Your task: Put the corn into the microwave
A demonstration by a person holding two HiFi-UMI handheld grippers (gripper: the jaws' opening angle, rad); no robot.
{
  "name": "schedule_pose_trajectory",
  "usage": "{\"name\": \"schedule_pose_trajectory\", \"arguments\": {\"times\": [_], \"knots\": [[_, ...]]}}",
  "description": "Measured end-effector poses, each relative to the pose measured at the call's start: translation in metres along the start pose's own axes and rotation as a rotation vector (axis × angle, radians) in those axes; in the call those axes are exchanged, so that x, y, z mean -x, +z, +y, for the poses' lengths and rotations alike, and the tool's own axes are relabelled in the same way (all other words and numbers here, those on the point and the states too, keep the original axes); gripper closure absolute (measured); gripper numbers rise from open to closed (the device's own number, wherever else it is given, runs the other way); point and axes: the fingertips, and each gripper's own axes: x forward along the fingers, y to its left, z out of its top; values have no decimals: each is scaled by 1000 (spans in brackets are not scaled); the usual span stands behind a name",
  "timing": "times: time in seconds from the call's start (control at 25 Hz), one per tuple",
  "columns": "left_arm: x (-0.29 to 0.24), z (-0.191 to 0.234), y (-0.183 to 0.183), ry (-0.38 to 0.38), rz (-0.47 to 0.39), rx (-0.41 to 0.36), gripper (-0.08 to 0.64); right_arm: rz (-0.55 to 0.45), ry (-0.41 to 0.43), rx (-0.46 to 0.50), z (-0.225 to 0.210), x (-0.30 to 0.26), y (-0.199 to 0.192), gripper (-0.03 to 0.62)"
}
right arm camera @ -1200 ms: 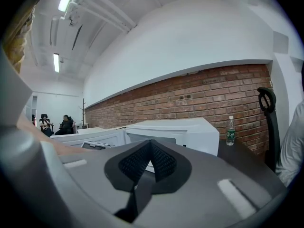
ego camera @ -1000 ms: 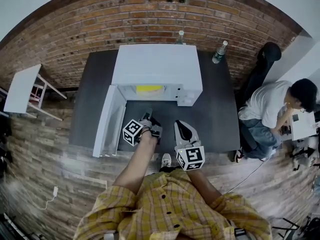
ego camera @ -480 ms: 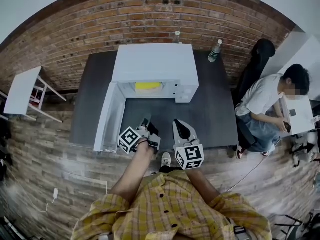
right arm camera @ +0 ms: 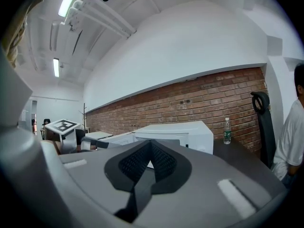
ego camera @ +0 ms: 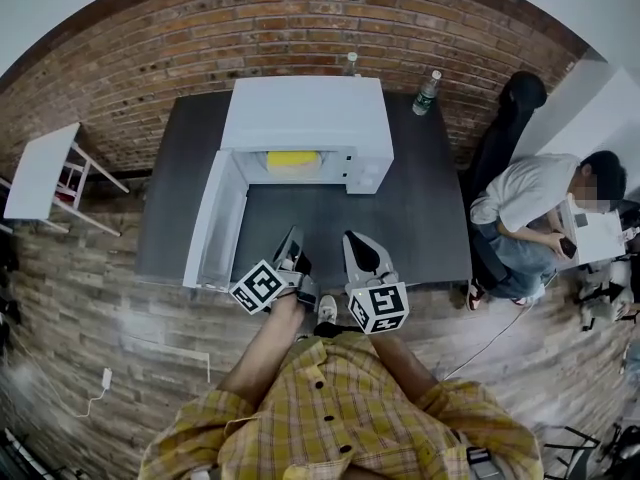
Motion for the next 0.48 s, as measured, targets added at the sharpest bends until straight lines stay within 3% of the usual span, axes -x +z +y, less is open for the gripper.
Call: {"name": "schedule_pose_trajectory", "arguments": {"times": [0.32, 0.48], "knots": [[17, -21, -10, -31, 31, -257, 563, 7, -3, -6, 6, 4, -5, 589], [24, -28, -11, -37, 35, -341, 563, 15, -2, -8, 11, 5, -7, 589]]}}
